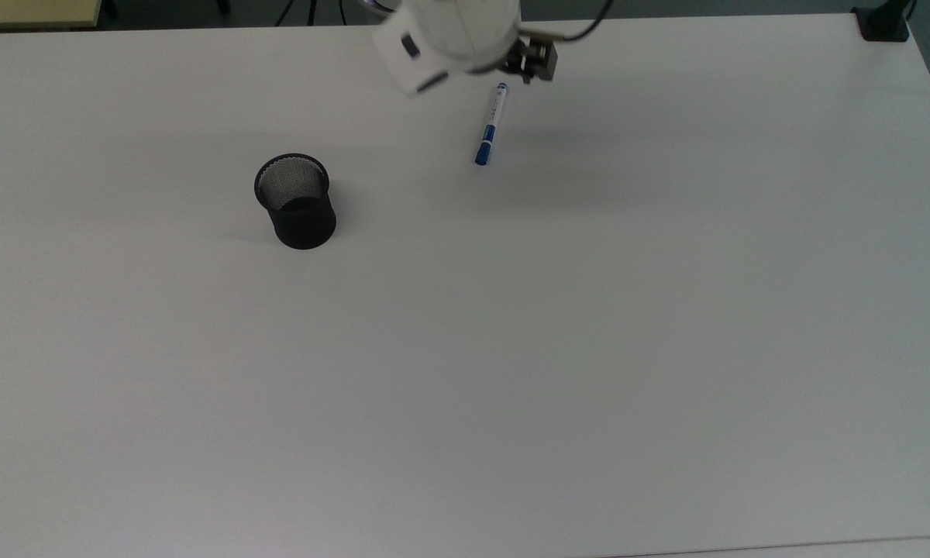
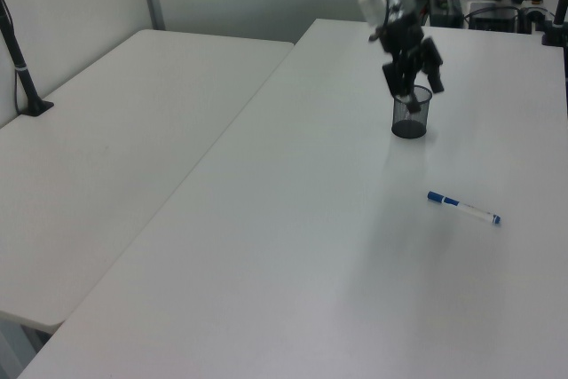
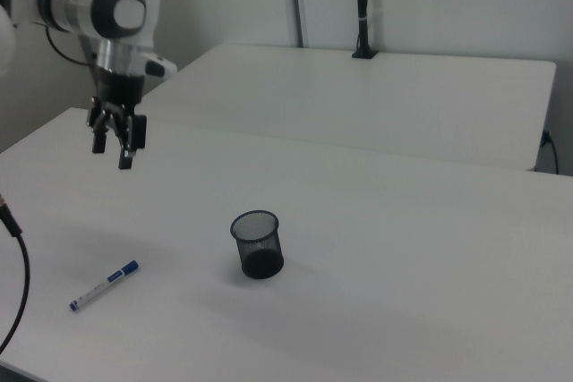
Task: Remove the marker
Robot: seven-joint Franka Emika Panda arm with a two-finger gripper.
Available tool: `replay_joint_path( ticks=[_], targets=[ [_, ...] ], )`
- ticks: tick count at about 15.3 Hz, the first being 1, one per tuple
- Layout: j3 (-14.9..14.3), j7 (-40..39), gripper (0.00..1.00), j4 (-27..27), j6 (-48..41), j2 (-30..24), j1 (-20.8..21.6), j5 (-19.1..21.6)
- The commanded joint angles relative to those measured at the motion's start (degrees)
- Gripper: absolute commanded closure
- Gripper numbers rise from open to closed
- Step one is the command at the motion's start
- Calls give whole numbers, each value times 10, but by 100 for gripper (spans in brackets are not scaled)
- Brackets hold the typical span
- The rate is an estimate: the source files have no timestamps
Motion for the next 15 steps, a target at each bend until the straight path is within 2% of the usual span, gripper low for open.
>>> replay_joint_path(
  ticks=[1,3,5,7,11,15],
  targets=[
    [-10,14,0,-23,26,-81,5,-44],
    [-20,14,0,-27,27,-124,2,-56],
    [-47,4,0,-34,29,-162,7,-77],
    [-66,-25,0,-45,56,-185,4,-78],
    [-57,-103,0,-49,109,-182,-30,-83],
    [-41,-184,0,-51,144,-168,-50,-106]
  ],
)
